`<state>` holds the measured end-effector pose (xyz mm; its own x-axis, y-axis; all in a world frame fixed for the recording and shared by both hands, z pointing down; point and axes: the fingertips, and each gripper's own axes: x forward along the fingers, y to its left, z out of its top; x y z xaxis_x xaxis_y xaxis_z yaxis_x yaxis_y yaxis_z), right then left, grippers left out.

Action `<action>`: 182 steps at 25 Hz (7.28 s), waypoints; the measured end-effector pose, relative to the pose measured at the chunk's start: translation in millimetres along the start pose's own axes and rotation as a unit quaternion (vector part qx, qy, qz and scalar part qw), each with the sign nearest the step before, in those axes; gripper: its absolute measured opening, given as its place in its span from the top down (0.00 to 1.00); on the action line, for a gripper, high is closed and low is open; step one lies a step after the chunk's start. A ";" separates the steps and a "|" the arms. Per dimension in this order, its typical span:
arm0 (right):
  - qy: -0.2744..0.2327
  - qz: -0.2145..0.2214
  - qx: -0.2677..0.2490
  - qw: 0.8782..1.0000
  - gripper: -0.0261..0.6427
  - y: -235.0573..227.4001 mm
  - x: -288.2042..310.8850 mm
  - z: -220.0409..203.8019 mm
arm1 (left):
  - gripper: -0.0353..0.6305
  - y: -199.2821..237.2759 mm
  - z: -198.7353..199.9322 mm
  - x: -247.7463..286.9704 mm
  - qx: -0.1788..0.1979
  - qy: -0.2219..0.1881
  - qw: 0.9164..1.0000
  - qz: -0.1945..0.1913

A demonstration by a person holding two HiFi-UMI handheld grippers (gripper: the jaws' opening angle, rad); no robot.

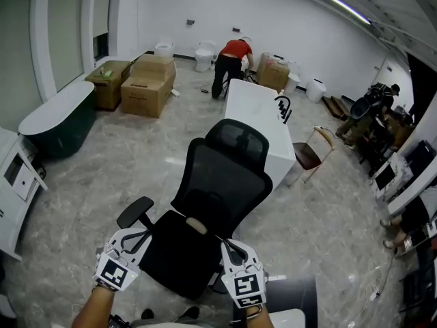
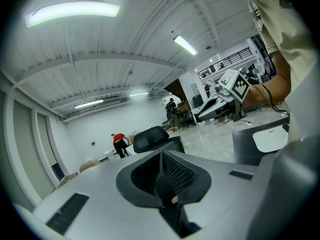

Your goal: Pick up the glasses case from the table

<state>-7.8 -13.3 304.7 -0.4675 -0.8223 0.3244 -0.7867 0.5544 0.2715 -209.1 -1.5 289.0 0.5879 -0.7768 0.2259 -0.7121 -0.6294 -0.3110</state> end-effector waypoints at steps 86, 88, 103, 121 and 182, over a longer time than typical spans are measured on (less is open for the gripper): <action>0.199 -0.225 0.240 0.923 0.92 -120.4 62.2 -307.3 | 0.59 -176.1 -405.9 468.6 0.191 0.219 0.845 -0.449; 0.201 -0.223 0.245 0.922 0.92 -118.4 65.2 -315.8 | 0.57 -179.0 -424.9 473.0 0.202 0.231 0.837 -0.453; 0.221 -0.215 0.286 0.907 0.92 -104.9 87.0 -370.7 | 0.46 -195.6 -544.7 510.1 0.287 0.295 0.786 -0.462; 0.250 -0.194 0.315 0.895 0.92 -68.2 97.3 -422.4 | 0.47 -211.3 -621.6 530.6 0.415 0.277 0.782 -0.374; 0.100 -0.149 0.155 0.972 0.92 -124.6 54.8 -184.4 | 0.56 -34.8 -120.0 357.9 0.207 -0.021 0.969 -0.133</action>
<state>138.9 -103.8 455.7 -0.1373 -0.8821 0.4507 -0.9732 0.2049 0.1047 -20.0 -260.2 491.4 0.7504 -0.5819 0.3134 -0.3246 -0.7375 -0.5923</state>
